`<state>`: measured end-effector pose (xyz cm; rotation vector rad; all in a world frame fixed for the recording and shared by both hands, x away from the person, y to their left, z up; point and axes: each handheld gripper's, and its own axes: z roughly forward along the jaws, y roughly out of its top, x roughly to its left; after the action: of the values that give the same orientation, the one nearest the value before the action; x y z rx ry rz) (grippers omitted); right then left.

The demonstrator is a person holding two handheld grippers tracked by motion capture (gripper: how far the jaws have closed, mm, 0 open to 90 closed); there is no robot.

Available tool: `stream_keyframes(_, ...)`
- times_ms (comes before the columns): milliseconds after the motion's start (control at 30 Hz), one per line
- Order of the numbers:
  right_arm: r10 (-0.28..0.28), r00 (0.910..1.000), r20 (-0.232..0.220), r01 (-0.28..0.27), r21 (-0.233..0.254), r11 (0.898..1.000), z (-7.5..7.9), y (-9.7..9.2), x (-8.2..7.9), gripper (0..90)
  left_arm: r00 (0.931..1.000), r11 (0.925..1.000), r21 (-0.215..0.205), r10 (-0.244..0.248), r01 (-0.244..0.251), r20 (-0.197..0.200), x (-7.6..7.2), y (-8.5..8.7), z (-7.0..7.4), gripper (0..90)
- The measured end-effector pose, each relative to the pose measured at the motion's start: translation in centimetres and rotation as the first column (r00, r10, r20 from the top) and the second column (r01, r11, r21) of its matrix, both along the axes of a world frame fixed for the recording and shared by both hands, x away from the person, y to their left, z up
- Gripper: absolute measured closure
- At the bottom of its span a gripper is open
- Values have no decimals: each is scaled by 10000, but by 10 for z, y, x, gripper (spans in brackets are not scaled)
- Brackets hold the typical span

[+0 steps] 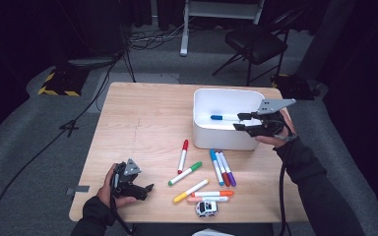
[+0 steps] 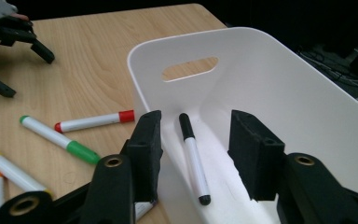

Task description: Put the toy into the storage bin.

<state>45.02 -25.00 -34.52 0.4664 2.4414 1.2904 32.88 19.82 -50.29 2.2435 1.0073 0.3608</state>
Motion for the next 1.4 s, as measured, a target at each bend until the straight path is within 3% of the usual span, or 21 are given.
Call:
stream_keyframes(200,-90,9974,719,84,90,9999,-6,-16,-31,443,10000,10000,-8,-1,1,-8,0,0,0,13)
stream_keyframes(333,10,9969,786,-24,173,9998,-16,-21,-45,397,10000,10000,-16,4,-4,-5,0,0,0,13)
stream_keyframes(400,151,9970,764,-169,226,9996,-32,-22,-58,369,10000,10000,-2,14,-14,6,0,0,0,13)
stream_keyframes(533,28,9998,213,-38,481,9988,-60,-22,-70,331,10000,10000,17,25,-25,23,0,0,0,13)
stream_keyframes(733,-161,9980,-609,158,-63,9999,-105,-16,-83,317,10000,10000,11,29,-29,16,0,0,0,13)
stream_keyframes(900,-132,9933,-1151,90,-365,9993,-131,-9,-88,316,10000,10000,26,47,-47,32,0,0,0,13)
stream_keyframes(1200,-440,9891,-1402,295,-1035,9942,-148,-2,-87,339,10000,10000,26,48,-48,29,0,0,0,13)
stream_keyframes(1400,-813,9871,-1380,663,-1099,9917,-152,-5,-82,373,10000,10000,28,41,-41,28,0,0,0,13)
